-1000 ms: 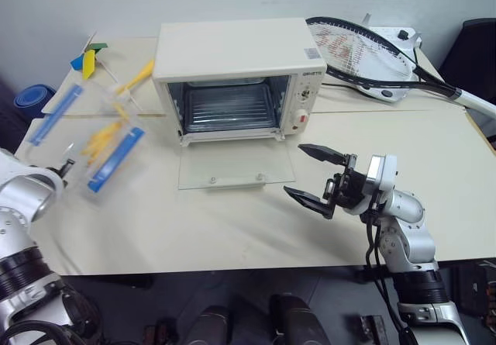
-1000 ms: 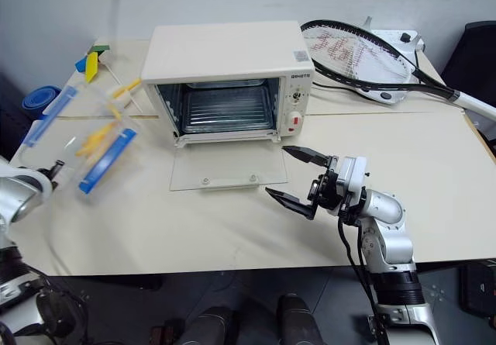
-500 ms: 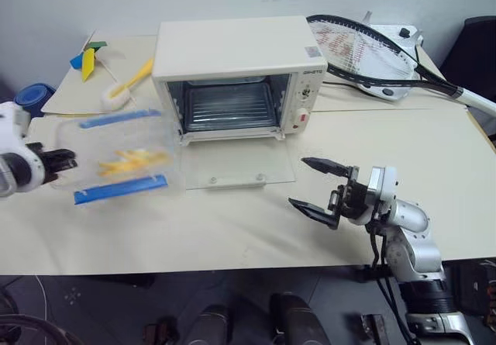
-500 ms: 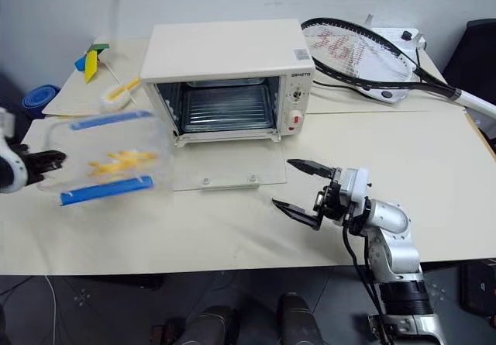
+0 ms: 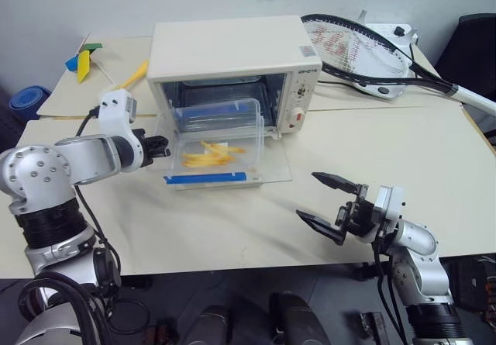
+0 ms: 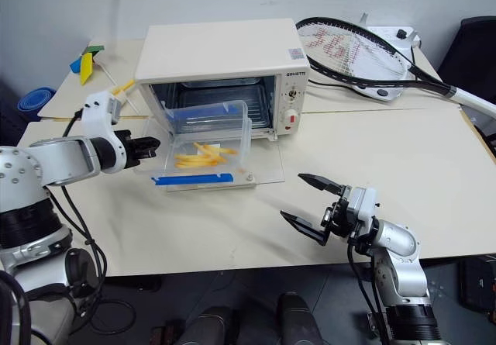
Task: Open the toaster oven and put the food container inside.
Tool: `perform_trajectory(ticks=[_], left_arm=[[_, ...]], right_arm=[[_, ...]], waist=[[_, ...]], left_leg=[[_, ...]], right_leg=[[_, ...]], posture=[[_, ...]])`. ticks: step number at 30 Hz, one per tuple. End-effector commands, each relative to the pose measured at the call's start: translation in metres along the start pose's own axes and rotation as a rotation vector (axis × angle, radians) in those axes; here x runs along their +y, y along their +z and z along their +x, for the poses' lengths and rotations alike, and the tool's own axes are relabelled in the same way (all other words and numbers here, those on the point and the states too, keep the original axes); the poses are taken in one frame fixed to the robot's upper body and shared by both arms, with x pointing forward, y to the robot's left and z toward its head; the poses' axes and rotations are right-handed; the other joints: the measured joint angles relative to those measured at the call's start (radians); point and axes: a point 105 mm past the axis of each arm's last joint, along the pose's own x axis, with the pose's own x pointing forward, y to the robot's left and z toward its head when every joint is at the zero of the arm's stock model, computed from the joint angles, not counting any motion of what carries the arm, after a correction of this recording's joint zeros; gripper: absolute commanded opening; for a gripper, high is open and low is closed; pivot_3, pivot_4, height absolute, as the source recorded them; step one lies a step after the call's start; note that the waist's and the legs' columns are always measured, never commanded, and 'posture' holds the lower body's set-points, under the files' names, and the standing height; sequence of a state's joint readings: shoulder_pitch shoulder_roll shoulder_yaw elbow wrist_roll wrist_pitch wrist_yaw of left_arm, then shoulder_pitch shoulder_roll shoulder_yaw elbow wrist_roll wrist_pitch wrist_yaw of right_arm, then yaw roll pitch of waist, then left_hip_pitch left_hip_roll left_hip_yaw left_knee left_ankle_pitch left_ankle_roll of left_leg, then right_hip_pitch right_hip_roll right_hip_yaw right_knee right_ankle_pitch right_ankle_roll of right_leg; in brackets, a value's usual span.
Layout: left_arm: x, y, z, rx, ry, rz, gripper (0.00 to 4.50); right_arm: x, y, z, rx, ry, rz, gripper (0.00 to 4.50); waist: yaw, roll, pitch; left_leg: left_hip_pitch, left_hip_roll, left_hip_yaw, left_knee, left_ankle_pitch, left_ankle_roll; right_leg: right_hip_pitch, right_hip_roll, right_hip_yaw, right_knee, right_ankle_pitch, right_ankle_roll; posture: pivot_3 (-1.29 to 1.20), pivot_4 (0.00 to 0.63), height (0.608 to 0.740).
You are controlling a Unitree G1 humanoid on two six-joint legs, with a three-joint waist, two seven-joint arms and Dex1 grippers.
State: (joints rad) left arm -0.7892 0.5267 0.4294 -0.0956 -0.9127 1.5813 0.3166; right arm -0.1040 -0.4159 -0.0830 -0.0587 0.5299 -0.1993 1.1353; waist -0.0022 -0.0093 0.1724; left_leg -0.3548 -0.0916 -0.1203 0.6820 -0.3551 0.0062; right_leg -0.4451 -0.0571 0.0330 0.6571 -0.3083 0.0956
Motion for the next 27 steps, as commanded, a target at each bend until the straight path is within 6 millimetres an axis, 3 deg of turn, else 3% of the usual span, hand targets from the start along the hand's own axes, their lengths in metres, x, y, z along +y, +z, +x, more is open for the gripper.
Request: perform_trajectory(ticks=[1,4,10,13,16,19,22,26,27], left_arm=[[-0.011,0.016,0.001,-0.062,-0.031,0.004,0.75],[-0.015,0.017,0.006,-0.074,-0.032,0.015,1.58],[-0.017,0.038,-0.001,-0.252,-0.065,0.072,3.29],[-0.012,0.050,-0.024,-0.380,-0.214,0.111,3.29],[0.000,0.046,-0.047,-0.427,-0.350,0.257,3.29],[0.018,0.018,-0.053,-0.318,-0.410,0.489,2.40],[0.016,-0.019,-0.064,-0.241,-0.628,0.712,1.44],[0.008,-0.059,-0.060,-0.122,-0.776,0.746,0.15],[0.005,-0.065,-0.057,-0.114,-0.785,0.749,0.00]], right_arm=[[0.003,0.011,0.004,-0.035,0.005,-0.049,4.50],[0.003,0.012,0.006,-0.038,-0.002,-0.053,4.50],[-0.007,0.029,0.009,-0.066,-0.098,-0.033,4.50],[0.005,0.031,0.018,0.007,-0.078,0.049,4.50],[0.020,0.027,0.027,0.084,-0.007,0.133,4.50],[0.025,0.008,0.034,0.246,0.029,0.128,3.60],[0.025,-0.006,0.045,0.310,0.021,0.132,2.53],[0.027,-0.023,0.060,0.380,0.066,0.094,1.10],[0.024,-0.024,0.065,0.376,0.058,0.093,0.77]], waist=[[0.002,0.000,0.000],[0.002,0.000,0.000],[-0.001,0.000,0.000],[-0.002,0.001,0.000],[-0.010,0.001,0.000],[-0.005,0.001,0.000],[0.005,0.002,0.001],[0.027,0.002,0.001],[0.028,0.002,0.001]], left_leg=[[0.000,0.000,0.000,0.000,0.000,0.000],[0.000,-0.001,0.000,0.000,0.000,0.000],[0.000,0.000,0.000,0.000,0.000,0.000],[0.000,0.000,0.000,-0.001,0.000,0.000],[0.000,0.001,0.001,-0.002,0.000,-0.001],[0.000,0.001,0.000,-0.002,0.000,-0.001],[0.000,0.001,0.001,-0.002,0.000,0.000],[-0.001,0.000,0.000,-0.002,0.000,0.001],[-0.001,0.000,0.000,-0.002,0.000,0.002]], right_leg=[[0.000,0.000,0.000,0.000,0.000,0.000],[0.000,0.000,0.000,0.000,0.000,0.000],[0.000,0.000,0.000,0.000,0.000,0.000],[0.000,0.000,0.000,0.000,0.000,0.000],[-0.001,0.000,0.000,-0.001,0.000,0.000],[0.000,0.000,0.000,-0.002,-0.001,-0.002],[0.001,-0.001,0.000,-0.004,-0.001,-0.002],[0.001,-0.002,-0.001,-0.005,-0.001,-0.002],[0.001,-0.002,-0.001,-0.005,-0.001,-0.002]], posture=[[0.00,0.150,0.740],[0.00,0.150,0.740],[0.00,0.150,0.740],[0.00,0.150,0.740],[0.00,0.150,0.740],[0.00,0.150,0.740],[0.00,0.150,0.740],[0.00,0.150,0.740],[0.00,0.150,0.740]])
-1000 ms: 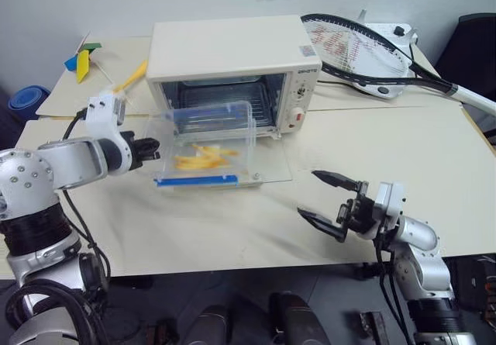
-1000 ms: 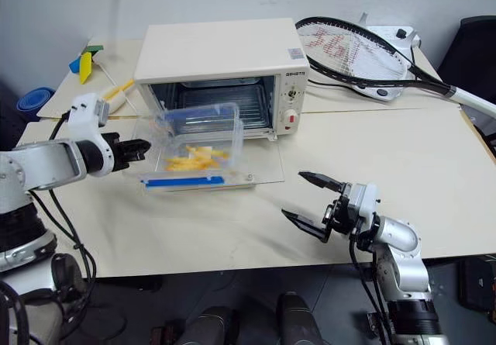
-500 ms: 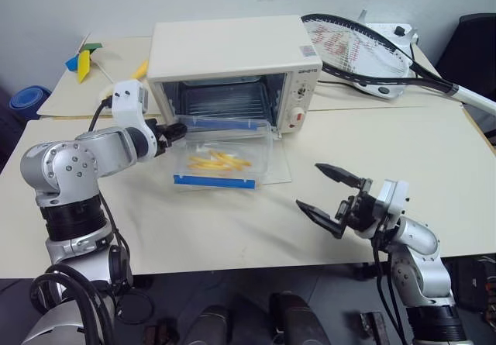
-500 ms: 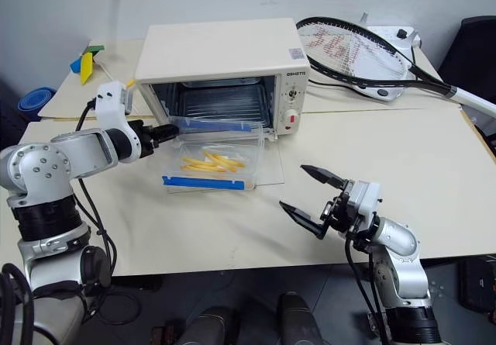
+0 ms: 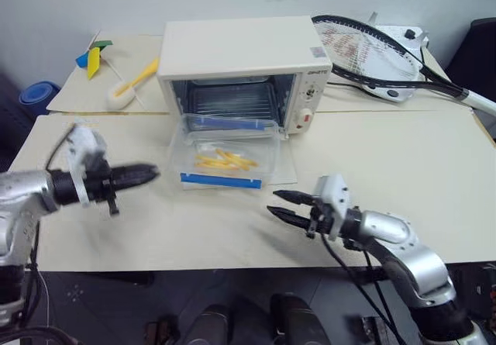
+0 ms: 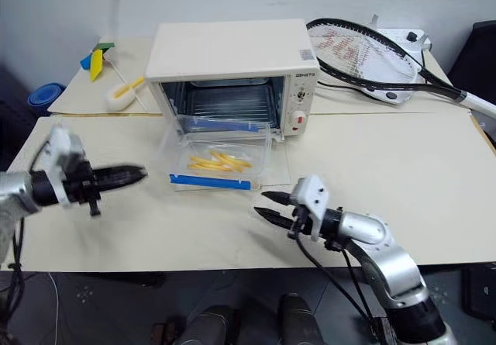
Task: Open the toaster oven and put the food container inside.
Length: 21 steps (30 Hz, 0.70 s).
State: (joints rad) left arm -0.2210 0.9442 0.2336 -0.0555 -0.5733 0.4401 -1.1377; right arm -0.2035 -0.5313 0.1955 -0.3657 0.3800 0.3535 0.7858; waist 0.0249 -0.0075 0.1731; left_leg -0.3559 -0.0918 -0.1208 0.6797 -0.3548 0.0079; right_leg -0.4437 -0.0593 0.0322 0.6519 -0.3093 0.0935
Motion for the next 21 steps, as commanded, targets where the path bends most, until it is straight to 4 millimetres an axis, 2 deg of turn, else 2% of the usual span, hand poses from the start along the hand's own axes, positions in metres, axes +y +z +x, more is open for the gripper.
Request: perform_trajectory(ticks=[1,2,3,7,12,17,21], left_arm=[[-0.009,-0.002,0.017,-0.013,-0.035,0.061,0.00],[-0.007,-0.002,0.026,-0.042,-0.007,0.045,0.00],[-0.005,-0.001,0.033,-0.063,0.014,0.035,0.00],[0.020,0.001,0.058,-0.156,0.211,-0.125,0.00],[0.042,0.013,0.062,-0.282,0.385,-0.193,0.00],[0.064,0.021,0.071,-0.346,0.536,-0.184,0.00],[0.076,0.029,0.080,-0.396,0.585,-0.176,0.00]], right_arm=[[-0.010,0.004,0.017,-0.007,-0.026,-0.028,0.41],[-0.017,0.007,0.023,-0.014,-0.045,-0.039,0.13],[-0.021,0.009,0.027,-0.016,-0.056,-0.047,0.03],[-0.052,0.019,0.046,-0.044,-0.141,-0.041,0.03],[-0.081,0.026,0.057,-0.052,-0.212,-0.080,0.03],[-0.100,0.029,0.074,-0.067,-0.255,-0.089,0.03],[-0.114,0.029,0.084,-0.077,-0.309,-0.090,0.03]], waist=[[0.000,0.000,0.000],[0.000,0.000,0.000],[-0.001,0.000,0.000],[-0.005,-0.001,0.000],[-0.025,-0.001,0.000],[-0.030,-0.001,0.000],[-0.032,-0.002,0.000]], left_leg=[[0.000,0.000,0.000,0.000,0.000,0.000],[0.000,0.000,0.000,0.000,0.000,0.000],[0.000,0.000,0.000,0.001,0.000,0.001],[0.000,0.000,0.000,0.002,0.000,0.000],[0.000,0.000,0.000,0.001,0.000,0.000],[0.000,0.000,0.000,0.002,0.000,-0.001],[0.000,0.000,0.000,0.003,0.000,-0.001]], right_leg=[[0.000,0.000,0.000,0.000,0.000,0.000],[0.000,0.000,0.000,0.000,0.000,0.000],[0.000,0.000,0.000,0.001,0.000,0.000],[-0.001,0.001,0.000,0.003,0.000,0.001],[-0.002,0.001,0.000,0.004,0.000,0.001],[-0.003,0.001,-0.001,0.005,0.001,0.001],[-0.003,0.001,-0.001,0.005,0.001,0.001]], posture=[[0.00,0.150,0.740],[0.00,0.150,0.740],[0.00,0.150,0.740],[0.00,0.150,0.740],[0.00,0.150,0.740],[0.00,0.150,0.740],[0.00,0.150,0.740]])
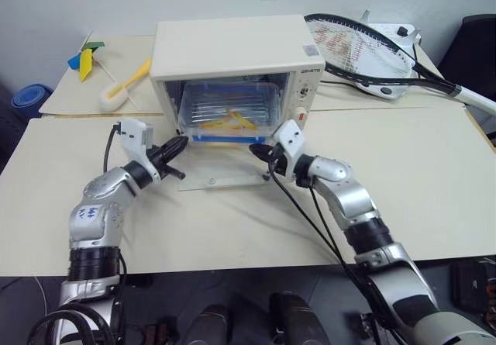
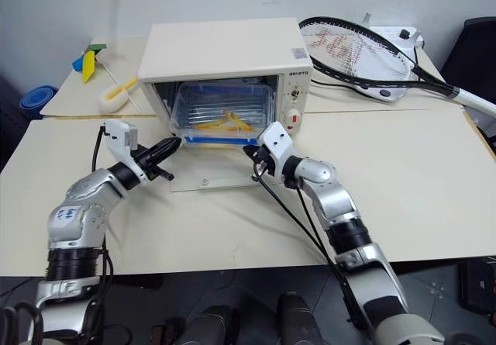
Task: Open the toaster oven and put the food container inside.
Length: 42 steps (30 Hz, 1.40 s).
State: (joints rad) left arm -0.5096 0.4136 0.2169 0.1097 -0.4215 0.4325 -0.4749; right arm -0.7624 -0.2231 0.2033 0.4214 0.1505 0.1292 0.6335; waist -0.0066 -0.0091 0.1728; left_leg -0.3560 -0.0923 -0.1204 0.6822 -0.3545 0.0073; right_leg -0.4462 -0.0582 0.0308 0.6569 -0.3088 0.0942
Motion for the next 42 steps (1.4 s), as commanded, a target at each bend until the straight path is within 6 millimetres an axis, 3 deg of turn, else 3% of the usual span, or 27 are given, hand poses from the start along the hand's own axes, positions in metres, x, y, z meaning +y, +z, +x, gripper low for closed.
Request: perform_trajectory(ticks=[1,8,12,15,17,19,21,25,28,30,34,38,40,42], left_arm=[[0.003,0.013,0.007,-0.062,0.024,0.049,0.00],[0.005,0.015,0.013,-0.081,-0.005,0.077,0.00],[-0.002,0.026,-0.022,-0.070,-0.169,0.114,0.51],[-0.014,0.040,-0.059,-0.095,-0.345,0.221,1.28],[-0.012,0.040,-0.081,-0.029,-0.424,0.271,1.87],[-0.014,0.037,-0.103,0.085,-0.549,0.294,2.43],[-0.015,0.039,-0.113,0.142,-0.620,0.292,3.06],[-0.026,0.065,-0.118,0.052,-0.732,0.290,4.27],[-0.024,0.058,-0.125,0.115,-0.752,0.309,4.46],[-0.018,0.055,-0.125,0.109,-0.704,0.280,4.46],[-0.002,0.053,-0.126,0.036,-0.553,0.254,4.46],[0.017,0.069,-0.127,-0.152,-0.312,0.269,4.46],[0.018,0.064,-0.134,-0.151,-0.267,0.262,4.46],[0.016,0.049,-0.142,-0.093,-0.255,0.265,4.46]], right_arm=[[-0.017,0.011,0.005,-0.051,-0.084,-0.028,0.03],[-0.029,0.019,0.014,-0.081,-0.146,-0.047,0.03],[-0.019,0.040,-0.010,-0.149,-0.014,0.012,0.00],[-0.021,0.044,-0.041,-0.146,0.035,0.008,0.00],[-0.028,0.030,-0.062,-0.087,0.042,-0.004,0.00],[-0.037,0.003,-0.081,0.004,0.045,-0.020,0.00],[-0.037,-0.017,-0.092,0.061,0.081,-0.034,0.00],[-0.029,-0.046,-0.095,0.105,0.162,-0.031,0.00],[-0.019,-0.053,-0.086,0.088,0.229,-0.038,0.00],[-0.013,-0.044,-0.077,0.014,0.254,-0.034,0.00],[-0.011,-0.004,-0.067,-0.211,0.238,-0.046,0.00],[-0.021,0.041,-0.070,-0.413,0.162,0.004,0.00],[-0.023,0.072,-0.078,-0.538,0.154,0.039,0.00],[-0.019,0.088,-0.090,-0.580,0.202,0.024,0.00]], waist=[[-0.002,0.000,0.000],[-0.026,0.000,0.000],[-0.039,0.000,0.000],[-0.047,0.001,0.000],[-0.045,0.001,0.000],[-0.042,0.001,0.000],[-0.034,0.001,0.000],[-0.023,0.002,0.001],[-0.028,0.002,0.001],[-0.034,0.002,0.001],[-0.042,0.003,0.001],[-0.036,0.003,0.001],[-0.034,0.003,0.001],[-0.033,0.003,0.001]], left_leg=[[0.000,0.000,0.000,0.000,0.000,0.000],[0.000,0.000,0.000,0.000,0.000,0.000],[0.000,0.001,-0.001,-0.001,0.000,0.000],[-0.001,0.001,-0.002,-0.003,0.000,0.000],[-0.001,0.001,-0.002,-0.004,-0.001,0.001],[-0.001,0.000,-0.001,-0.003,-0.001,0.001],[0.000,0.001,-0.001,-0.003,-0.001,0.001],[0.000,0.001,0.001,-0.002,-0.001,0.001],[0.000,0.001,0.001,-0.003,-0.001,0.001],[0.001,0.001,0.002,-0.004,-0.001,0.001],[0.001,0.002,0.001,-0.004,-0.001,0.001],[0.000,0.002,0.001,-0.003,-0.001,0.001],[0.000,0.002,0.001,-0.002,-0.001,0.001],[0.000,0.002,0.001,-0.004,-0.001,0.001]], right_leg=[[0.000,0.000,0.000,0.000,0.000,0.000],[0.000,0.000,-0.001,0.000,0.000,0.000],[-0.001,0.000,-0.001,0.002,0.000,0.000],[-0.001,-0.001,-0.001,0.001,0.000,0.000],[0.000,-0.001,-0.002,-0.001,0.000,0.000],[0.000,-0.001,-0.001,-0.004,0.000,0.000],[0.001,-0.001,-0.001,-0.004,0.000,0.000],[0.001,-0.001,0.000,-0.003,0.000,0.000],[0.001,-0.001,0.000,-0.002,0.000,0.000],[0.000,0.000,0.001,-0.002,0.000,0.000],[0.000,0.001,0.001,-0.002,0.000,0.000],[0.000,0.000,0.000,-0.002,0.000,0.000],[0.000,0.000,0.000,-0.002,0.000,0.000],[0.000,0.000,0.000,-0.002,0.000,0.000]], posture=[[0.00,0.150,0.740],[0.00,0.150,0.740],[0.00,0.150,0.740],[0.00,0.150,0.740],[0.00,0.150,0.740],[0.00,0.150,0.740],[0.00,0.150,0.740],[0.00,0.150,0.740],[0.00,0.150,0.740],[0.00,0.150,0.740],[0.00,0.150,0.740],[0.00,0.150,0.740],[0.00,0.150,0.740],[0.00,0.150,0.740]])
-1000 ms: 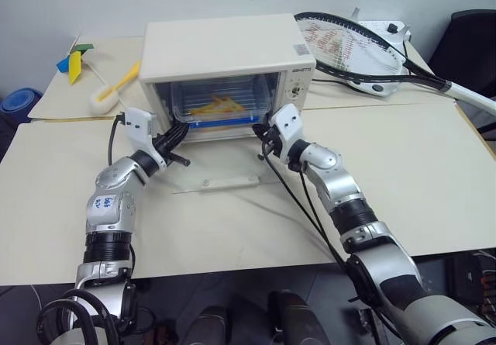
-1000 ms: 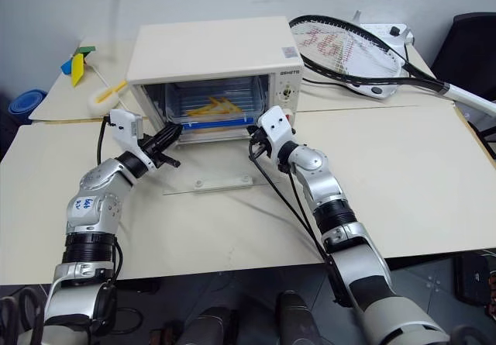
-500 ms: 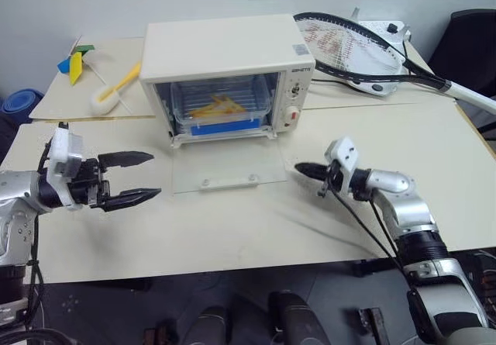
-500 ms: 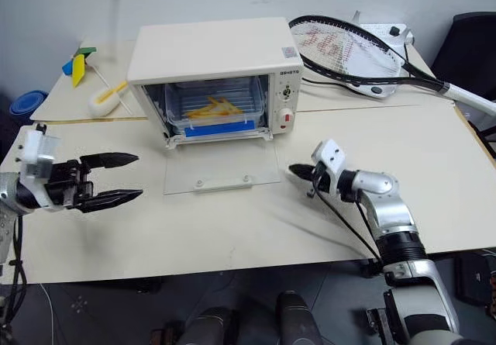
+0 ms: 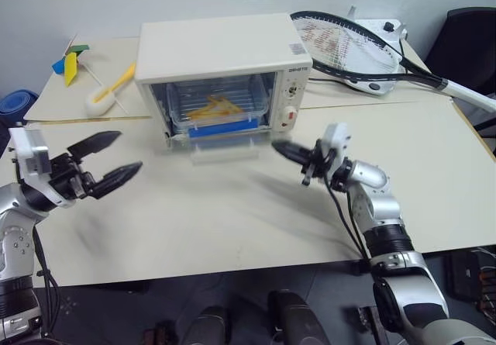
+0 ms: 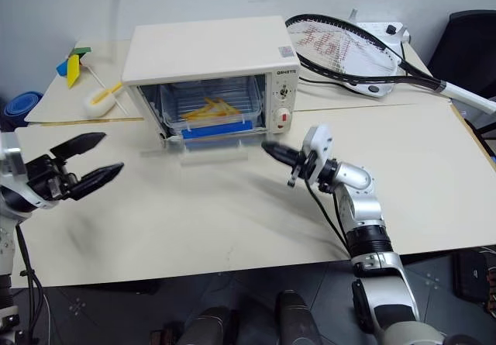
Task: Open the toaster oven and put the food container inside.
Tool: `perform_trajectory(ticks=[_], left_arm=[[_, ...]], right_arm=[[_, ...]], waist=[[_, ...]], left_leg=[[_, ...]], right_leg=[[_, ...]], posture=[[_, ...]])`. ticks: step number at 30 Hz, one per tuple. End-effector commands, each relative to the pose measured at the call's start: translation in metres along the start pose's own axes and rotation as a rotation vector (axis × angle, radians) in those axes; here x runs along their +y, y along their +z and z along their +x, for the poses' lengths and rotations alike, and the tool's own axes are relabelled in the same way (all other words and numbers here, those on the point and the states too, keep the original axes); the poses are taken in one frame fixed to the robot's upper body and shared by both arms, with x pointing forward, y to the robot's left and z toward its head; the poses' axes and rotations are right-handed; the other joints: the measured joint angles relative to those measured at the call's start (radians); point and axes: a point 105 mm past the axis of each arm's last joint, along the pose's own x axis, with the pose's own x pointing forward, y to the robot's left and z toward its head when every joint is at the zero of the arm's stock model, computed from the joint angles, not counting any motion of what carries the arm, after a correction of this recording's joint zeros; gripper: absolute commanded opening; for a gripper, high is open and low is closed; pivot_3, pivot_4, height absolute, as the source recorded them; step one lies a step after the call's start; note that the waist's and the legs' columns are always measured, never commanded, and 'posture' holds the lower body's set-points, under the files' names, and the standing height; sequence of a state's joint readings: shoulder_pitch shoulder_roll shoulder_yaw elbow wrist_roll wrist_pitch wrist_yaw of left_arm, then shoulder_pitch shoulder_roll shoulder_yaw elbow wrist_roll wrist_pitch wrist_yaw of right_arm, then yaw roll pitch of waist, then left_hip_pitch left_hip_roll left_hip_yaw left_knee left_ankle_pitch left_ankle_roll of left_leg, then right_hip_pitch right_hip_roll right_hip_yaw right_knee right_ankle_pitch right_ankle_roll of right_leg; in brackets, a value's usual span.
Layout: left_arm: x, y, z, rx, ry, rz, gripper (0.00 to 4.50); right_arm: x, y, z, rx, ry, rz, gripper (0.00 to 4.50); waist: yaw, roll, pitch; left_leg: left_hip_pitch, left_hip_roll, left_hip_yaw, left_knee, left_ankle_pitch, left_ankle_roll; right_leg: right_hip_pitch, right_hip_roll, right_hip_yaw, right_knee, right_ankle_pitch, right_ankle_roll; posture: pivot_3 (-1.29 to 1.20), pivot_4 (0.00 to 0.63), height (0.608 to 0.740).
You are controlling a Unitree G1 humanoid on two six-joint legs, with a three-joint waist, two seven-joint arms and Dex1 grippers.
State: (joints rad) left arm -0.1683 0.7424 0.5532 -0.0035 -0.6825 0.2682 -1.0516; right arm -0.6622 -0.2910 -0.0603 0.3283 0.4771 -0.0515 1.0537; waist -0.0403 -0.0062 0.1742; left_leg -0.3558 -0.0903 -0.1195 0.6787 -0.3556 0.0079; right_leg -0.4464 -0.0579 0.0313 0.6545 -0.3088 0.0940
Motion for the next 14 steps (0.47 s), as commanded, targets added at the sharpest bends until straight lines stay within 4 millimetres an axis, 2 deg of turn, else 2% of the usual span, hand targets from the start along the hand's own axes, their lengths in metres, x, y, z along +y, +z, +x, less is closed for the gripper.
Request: perform_trajectory(ticks=[1,2,6,10,14], left_arm=[[-0.009,-0.005,-0.013,0.050,0.024,0.043,4.46],[-0.012,-0.011,-0.016,0.083,0.018,0.049,4.46],[-0.016,-0.033,-0.023,0.207,0.002,0.103,4.50],[-0.026,-0.046,-0.020,0.248,-0.031,0.126,4.50],[-0.038,-0.049,-0.010,0.212,-0.052,0.096,4.50]], right_arm=[[0.008,0.049,-0.002,-0.125,0.076,-0.045,0.00],[0.014,0.048,-0.006,-0.092,0.117,-0.068,0.00],[0.030,0.038,-0.030,0.038,0.212,-0.134,0.81],[0.039,0.004,-0.073,0.263,0.234,-0.203,2.13],[0.036,-0.018,-0.109,0.369,0.150,-0.181,3.61]], waist=[[0.004,0.000,0.000],[0.009,0.000,0.000],[0.030,-0.001,0.000],[0.047,-0.001,0.000],[0.047,-0.001,0.000]], left_leg=[[0.000,0.000,0.000,-0.001,0.000,0.000],[0.000,0.000,0.000,-0.001,0.000,0.000],[0.000,0.000,-0.001,0.000,0.000,0.001],[0.000,-0.002,0.000,0.002,0.000,0.002],[0.000,-0.001,0.001,0.001,0.000,0.002]], right_leg=[[0.000,0.000,0.000,0.000,0.000,0.000],[0.000,0.000,0.000,-0.001,0.000,0.000],[0.002,-0.001,-0.001,-0.002,0.000,0.000],[0.003,-0.002,0.000,-0.002,0.000,0.000],[0.003,-0.002,0.001,-0.002,0.000,0.000]], posture=[[0.00,0.150,0.740],[0.00,0.150,0.740],[0.00,0.150,0.740],[0.00,0.150,0.740],[0.00,0.150,0.740]])
